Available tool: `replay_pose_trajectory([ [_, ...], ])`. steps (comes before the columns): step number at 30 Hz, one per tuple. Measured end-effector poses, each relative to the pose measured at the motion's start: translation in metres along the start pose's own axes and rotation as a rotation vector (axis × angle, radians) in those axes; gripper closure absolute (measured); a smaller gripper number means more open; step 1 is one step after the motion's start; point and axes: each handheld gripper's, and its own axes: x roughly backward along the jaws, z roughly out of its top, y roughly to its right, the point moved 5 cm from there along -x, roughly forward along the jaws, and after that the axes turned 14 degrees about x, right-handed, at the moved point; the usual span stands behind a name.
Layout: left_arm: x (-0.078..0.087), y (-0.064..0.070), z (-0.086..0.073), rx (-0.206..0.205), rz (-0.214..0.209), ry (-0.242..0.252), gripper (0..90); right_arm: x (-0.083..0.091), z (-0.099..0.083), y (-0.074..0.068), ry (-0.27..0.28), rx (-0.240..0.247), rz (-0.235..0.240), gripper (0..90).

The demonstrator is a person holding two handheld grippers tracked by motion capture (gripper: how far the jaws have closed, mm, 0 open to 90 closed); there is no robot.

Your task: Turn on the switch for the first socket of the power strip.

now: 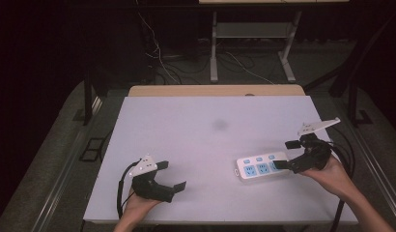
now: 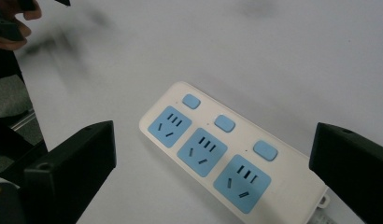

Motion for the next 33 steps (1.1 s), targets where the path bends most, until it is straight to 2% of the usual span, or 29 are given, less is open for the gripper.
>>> replay_pose_trajectory([
  [11, 0.000, 0.000, 0.000, 0.001, -0.001, 0.000, 0.0, -0.003, 0.006, 0.016, -0.050, 0.001, 0.008, 0.2],
  [13, 0.000, 0.000, 0.000, 0.001, -0.001, -0.001, 0.0, -0.004, 0.006, 0.018, -0.068, 0.009, 0.042, 16.4],
  [14, 0.000, 0.000, 0.000, 0.001, -0.001, 0.000, 0.0, -0.004, 0.006, 0.018, -0.068, 0.009, 0.042, 16.4],
  [16, 0.001, 0.000, 0.000, 0.001, -0.002, 0.001, 0.0, -0.005, 0.006, 0.020, -0.068, 0.016, 0.053, 23.0],
  [18, 0.001, -0.001, 0.000, 0.003, -0.002, 0.002, 0.0, -0.006, 0.007, 0.021, -0.068, 0.022, 0.057, 31.4],
  [19, 0.001, -0.001, 0.000, 0.004, -0.001, 0.001, 0.0, -0.007, 0.007, 0.023, -0.069, 0.028, 0.060, 40.8],
  [20, 0.001, -0.001, 0.000, 0.005, -0.001, 0.001, 0.0, -0.007, 0.007, 0.023, -0.069, 0.028, 0.060, 40.8],
  [28, 0.000, 0.000, 0.000, 0.002, -0.002, 0.000, 0.0, -0.015, 0.004, 0.026, -0.098, 0.059, 0.067, 66.1],
  [33, 0.000, -0.001, 0.000, 0.004, -0.002, 0.001, 0.0, -0.018, 0.004, 0.029, -0.101, 0.072, 0.065, 70.4],
])
